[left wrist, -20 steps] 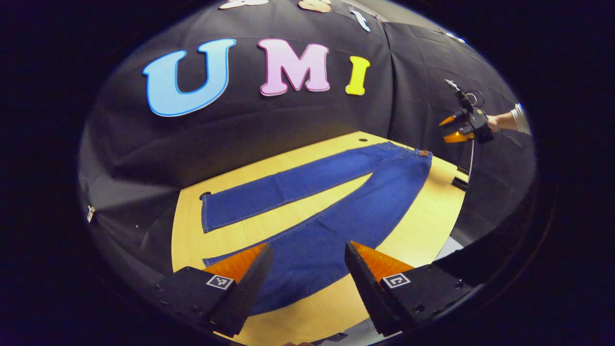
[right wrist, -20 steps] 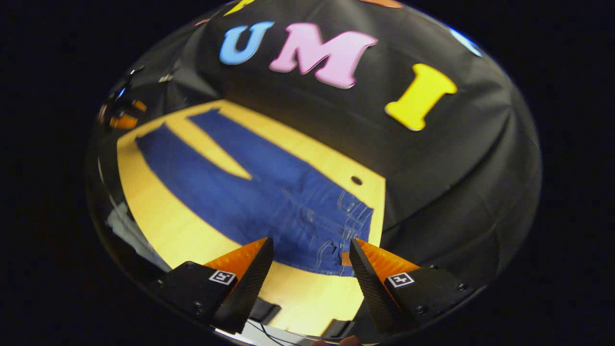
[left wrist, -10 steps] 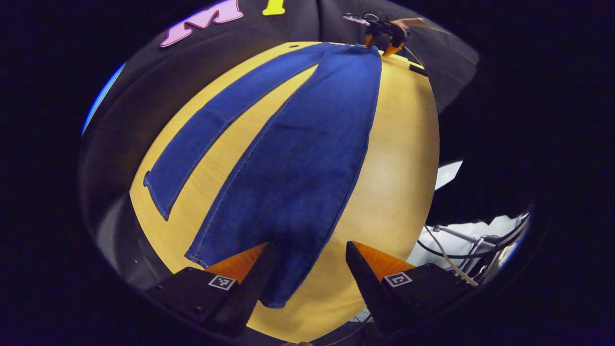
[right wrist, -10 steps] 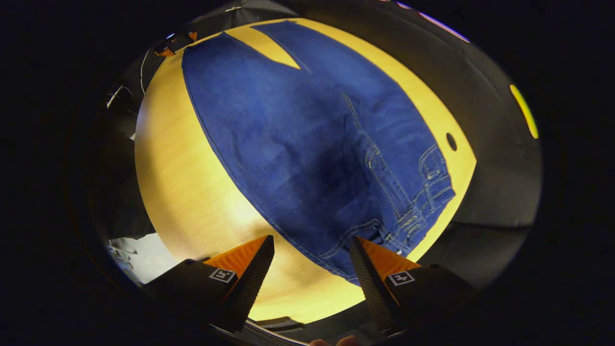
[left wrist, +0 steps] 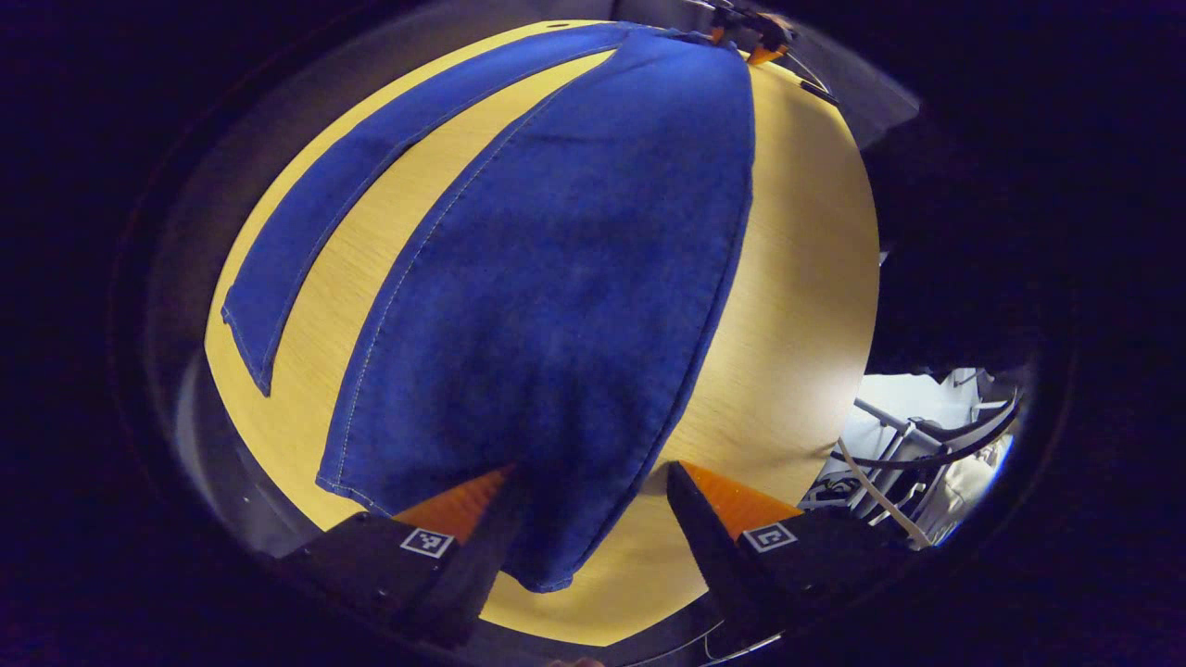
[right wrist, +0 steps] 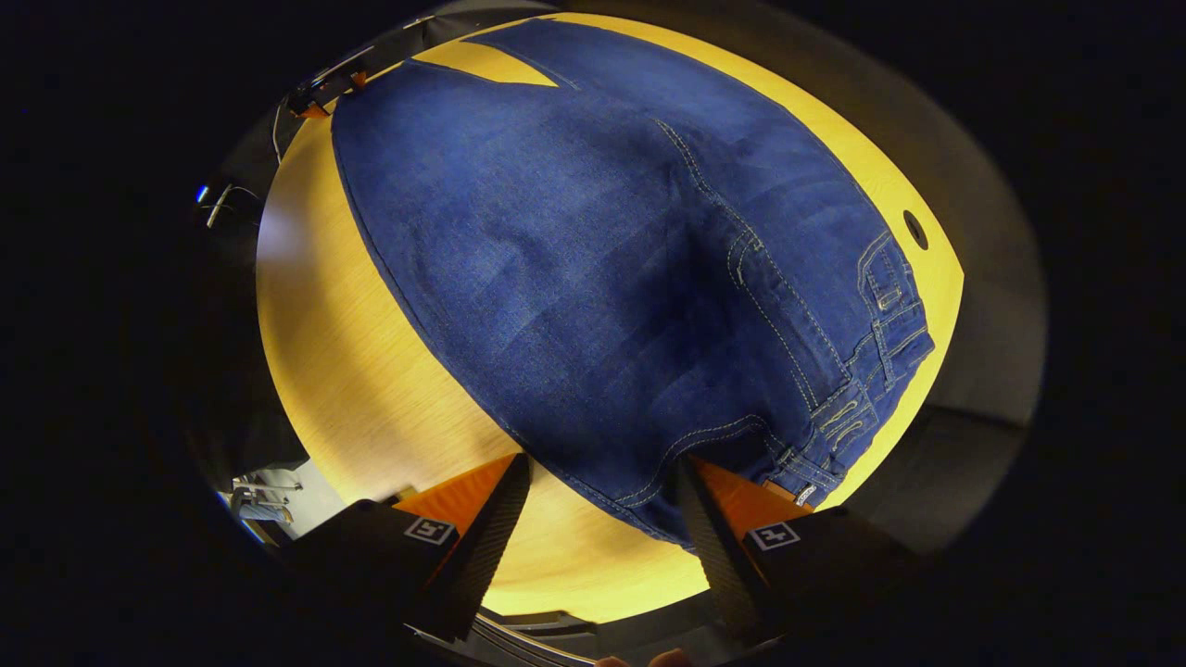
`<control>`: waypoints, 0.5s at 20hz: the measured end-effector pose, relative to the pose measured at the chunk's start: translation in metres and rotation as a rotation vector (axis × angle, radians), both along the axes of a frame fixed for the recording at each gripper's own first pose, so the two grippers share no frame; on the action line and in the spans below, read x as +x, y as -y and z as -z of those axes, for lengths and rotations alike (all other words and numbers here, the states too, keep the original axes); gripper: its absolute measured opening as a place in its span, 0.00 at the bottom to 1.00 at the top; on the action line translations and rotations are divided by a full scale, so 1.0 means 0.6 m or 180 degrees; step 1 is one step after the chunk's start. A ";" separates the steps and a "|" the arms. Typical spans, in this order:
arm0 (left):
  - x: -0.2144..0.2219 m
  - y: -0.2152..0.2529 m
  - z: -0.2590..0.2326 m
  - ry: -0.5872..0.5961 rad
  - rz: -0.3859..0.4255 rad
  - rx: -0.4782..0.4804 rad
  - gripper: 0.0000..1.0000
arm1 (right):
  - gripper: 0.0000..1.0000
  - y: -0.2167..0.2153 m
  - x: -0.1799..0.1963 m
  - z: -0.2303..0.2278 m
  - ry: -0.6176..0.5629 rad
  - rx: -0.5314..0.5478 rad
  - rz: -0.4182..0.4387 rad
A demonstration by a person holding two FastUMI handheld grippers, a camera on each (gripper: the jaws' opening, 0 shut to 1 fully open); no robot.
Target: Grasp the waist and the cuffs of the jeans and fold them to make the two legs overlap; first hold the waist and fold one-third of the jeans toward the cuffs, then hold the cuffs and fold the remaining one-third in the same direction to finish folding.
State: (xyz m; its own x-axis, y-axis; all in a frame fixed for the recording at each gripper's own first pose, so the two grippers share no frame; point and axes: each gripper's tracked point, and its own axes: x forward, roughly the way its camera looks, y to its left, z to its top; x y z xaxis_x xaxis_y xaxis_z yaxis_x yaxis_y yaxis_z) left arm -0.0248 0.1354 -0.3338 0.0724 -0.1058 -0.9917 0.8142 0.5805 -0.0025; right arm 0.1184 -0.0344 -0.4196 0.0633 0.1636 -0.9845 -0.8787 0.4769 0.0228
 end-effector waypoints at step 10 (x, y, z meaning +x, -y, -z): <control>0.050 -0.023 0.005 0.0021 -0.0487 -0.0098 0.39 | 0.31 -0.005 0.067 0.003 0.0062 0.0145 0.1157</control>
State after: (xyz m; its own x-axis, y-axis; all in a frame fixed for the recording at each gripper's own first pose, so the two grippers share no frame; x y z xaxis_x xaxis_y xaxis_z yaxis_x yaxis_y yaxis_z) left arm 0.0052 0.1493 -0.3368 0.0966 -0.1234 -0.9876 0.7163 0.6976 -0.0171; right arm 0.1589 -0.0316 -0.4215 0.1440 0.1706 -0.9748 -0.6525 0.7569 0.0360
